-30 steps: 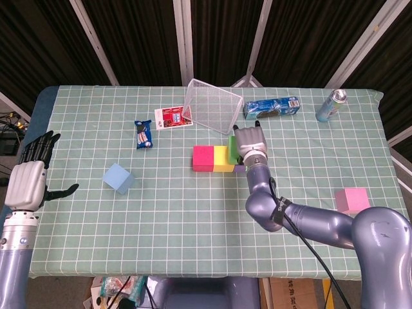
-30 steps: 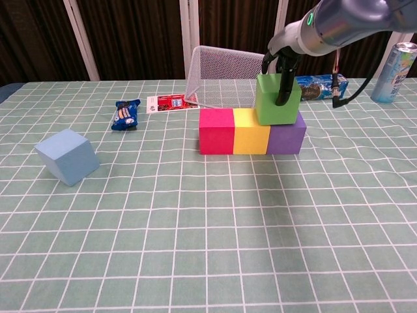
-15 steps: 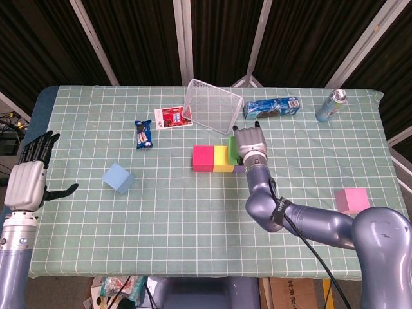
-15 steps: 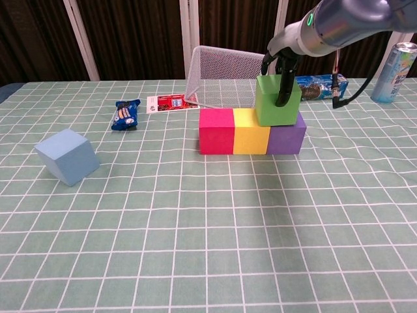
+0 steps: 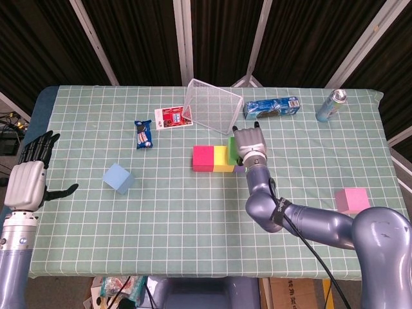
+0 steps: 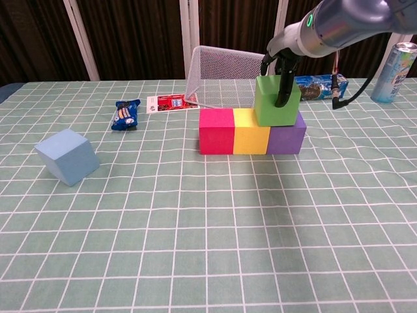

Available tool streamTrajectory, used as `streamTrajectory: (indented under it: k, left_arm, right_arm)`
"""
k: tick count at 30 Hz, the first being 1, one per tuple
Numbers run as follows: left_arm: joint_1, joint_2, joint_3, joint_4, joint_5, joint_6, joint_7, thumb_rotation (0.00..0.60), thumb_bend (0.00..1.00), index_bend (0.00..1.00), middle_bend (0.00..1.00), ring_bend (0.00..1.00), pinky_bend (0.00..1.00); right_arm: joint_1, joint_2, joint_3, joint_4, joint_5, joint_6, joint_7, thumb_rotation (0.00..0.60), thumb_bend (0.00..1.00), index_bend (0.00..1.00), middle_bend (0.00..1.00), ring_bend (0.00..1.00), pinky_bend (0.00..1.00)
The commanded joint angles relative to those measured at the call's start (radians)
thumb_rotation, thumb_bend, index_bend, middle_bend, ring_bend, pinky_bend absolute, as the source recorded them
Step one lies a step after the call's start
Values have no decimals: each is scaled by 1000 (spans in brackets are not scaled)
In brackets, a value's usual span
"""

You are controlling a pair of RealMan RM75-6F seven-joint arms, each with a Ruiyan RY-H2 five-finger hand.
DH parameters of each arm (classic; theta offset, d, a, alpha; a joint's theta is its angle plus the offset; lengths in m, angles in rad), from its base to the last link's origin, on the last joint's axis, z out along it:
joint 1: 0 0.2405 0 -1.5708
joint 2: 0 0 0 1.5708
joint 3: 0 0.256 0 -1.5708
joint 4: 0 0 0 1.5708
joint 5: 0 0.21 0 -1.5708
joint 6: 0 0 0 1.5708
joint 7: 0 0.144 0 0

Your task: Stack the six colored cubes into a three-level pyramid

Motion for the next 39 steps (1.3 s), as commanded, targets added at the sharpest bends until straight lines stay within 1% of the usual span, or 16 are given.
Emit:
streamTrajectory:
  k: [1, 8, 18, 22, 26, 30, 39]
  left_arm:
    - [0, 0, 0, 0, 1, 0, 0, 600, 102, 0, 0, 0, 0]
    - [1, 2, -2, -2, 2, 2, -2, 600, 102, 0, 0, 0, 0]
    - [2, 4, -2, -5, 2, 3, -2, 600, 102, 0, 0, 0, 0]
    - [2, 5, -2, -6, 1, 2, -2, 600, 102, 0, 0, 0, 0]
    - [2, 6, -1, -6, 2, 2, -3, 600, 102, 0, 0, 0, 0]
    - [2, 6, -1, -7, 3, 2, -4, 600, 102, 0, 0, 0, 0]
    - [2, 6, -1, -7, 3, 2, -3, 600, 102, 0, 0, 0, 0]
  right_arm:
    - [-1, -1, 0, -1, 0, -1, 1, 600, 290, 134, 411, 287, 0]
    - [-3, -1, 0, -4, -3, 1, 4, 600, 290, 124, 371, 286, 0]
    - [-6, -5, 3, -5, -22, 14, 18, 600, 290, 109, 357, 287, 0]
    - [-7, -5, 1, -8, -18, 13, 15, 600, 290, 58, 331, 285, 0]
    - [-9, -5, -2, -10, -8, 10, 11, 600, 290, 43, 305, 272, 0]
    - [-11, -7, -2, -8, -9, 9, 12, 600, 290, 2, 281, 261, 0]
    - [-17, -12, 1, -6, -26, 10, 29, 600, 290, 0, 265, 260, 0]
